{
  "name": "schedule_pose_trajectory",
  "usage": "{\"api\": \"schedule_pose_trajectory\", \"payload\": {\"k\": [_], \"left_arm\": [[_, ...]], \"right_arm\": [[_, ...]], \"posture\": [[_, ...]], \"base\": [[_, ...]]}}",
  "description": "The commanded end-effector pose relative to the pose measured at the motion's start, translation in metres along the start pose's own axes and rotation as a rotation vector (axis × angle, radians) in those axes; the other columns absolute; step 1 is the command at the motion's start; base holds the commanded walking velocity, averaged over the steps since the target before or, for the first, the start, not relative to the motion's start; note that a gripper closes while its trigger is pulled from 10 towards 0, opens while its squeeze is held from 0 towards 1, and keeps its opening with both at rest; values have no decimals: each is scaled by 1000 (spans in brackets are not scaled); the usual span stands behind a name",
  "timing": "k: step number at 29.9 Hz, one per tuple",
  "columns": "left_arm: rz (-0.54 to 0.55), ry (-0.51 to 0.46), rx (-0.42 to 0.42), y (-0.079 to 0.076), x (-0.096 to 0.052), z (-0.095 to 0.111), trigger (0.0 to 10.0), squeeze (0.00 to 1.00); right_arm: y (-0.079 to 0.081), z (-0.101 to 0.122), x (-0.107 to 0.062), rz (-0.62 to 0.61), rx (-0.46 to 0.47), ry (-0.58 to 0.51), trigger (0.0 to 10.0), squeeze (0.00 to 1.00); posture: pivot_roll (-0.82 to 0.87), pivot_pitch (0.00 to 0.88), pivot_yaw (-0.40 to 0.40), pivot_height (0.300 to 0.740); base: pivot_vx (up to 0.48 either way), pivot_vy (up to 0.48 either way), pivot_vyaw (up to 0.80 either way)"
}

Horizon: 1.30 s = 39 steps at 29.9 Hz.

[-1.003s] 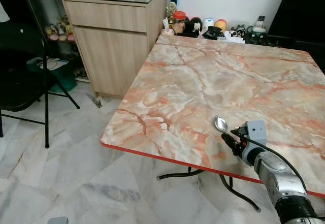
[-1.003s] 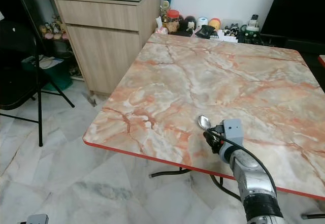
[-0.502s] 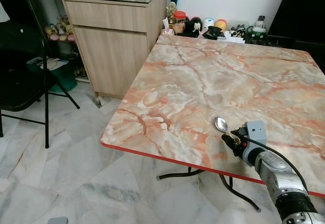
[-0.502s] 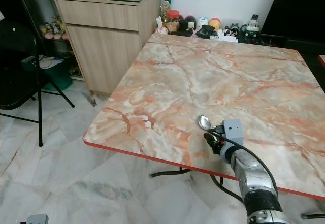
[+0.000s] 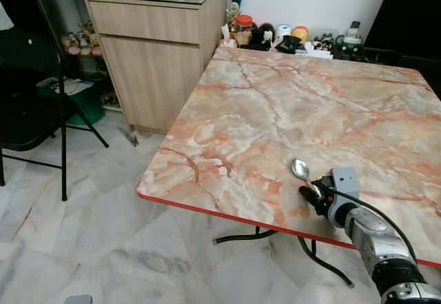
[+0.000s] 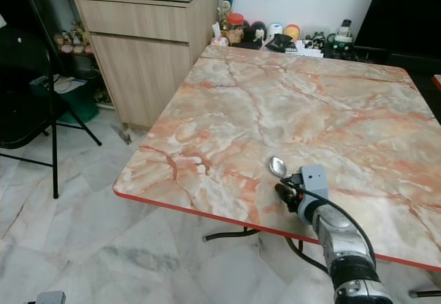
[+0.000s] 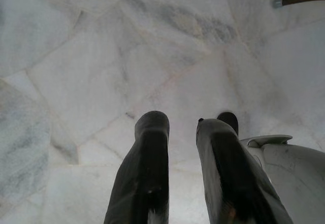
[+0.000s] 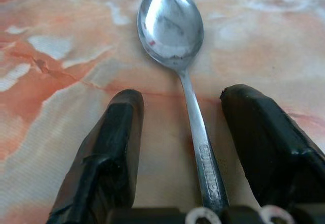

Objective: Setting the table

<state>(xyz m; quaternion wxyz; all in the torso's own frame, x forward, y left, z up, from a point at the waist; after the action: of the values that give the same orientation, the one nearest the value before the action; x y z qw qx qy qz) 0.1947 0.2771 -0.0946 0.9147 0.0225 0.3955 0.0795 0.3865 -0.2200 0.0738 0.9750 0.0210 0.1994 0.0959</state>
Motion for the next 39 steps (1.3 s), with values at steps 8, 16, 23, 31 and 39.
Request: {"api": "schedule_pose_trajectory", "payload": {"k": [8,16,23,31,39], "left_arm": [[3,22,24,5,-2,-6,10000,0],[5,23,24,5,-3,-6,10000,0],[0,23,23,4,-2,-6,10000,0],[-6,31,20,3,-3,-9,10000,0],[-15,29,17,0,-3,-9,10000,0]], "right_arm": [[-3,7,2,-7,-7,-28,10000,0],[-2,20,3,1,-24,-72,10000,0],[1,6,4,19,-41,-8,10000,0],[4,-11,4,23,-52,53,9647,0],[6,-28,3,25,-64,108,0,0]], "posture": [[113,100,7,740],[111,99,7,740],[114,102,6,740],[117,104,3,740],[119,105,2,740]], "base": [[0,0,0],[0,0,0],[0,0,0],[0,0,0],[0,0,0]]}}
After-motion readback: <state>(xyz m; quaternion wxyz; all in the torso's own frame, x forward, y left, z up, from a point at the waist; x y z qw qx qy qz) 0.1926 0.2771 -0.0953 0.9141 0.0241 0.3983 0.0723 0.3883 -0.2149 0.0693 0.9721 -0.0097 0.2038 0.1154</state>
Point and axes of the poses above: a point about 5 cm out from each wrist's last joint towards the gripper, its own x axis pointing out of the wrist towards the gripper, its own z axis along the axis of the wrist's last joint, y = z × x, the point moved 4 cm from there along x, pointing out of the wrist towards the gripper, and after that the axes turned 5 degrees about x, right-handed, at the moved point
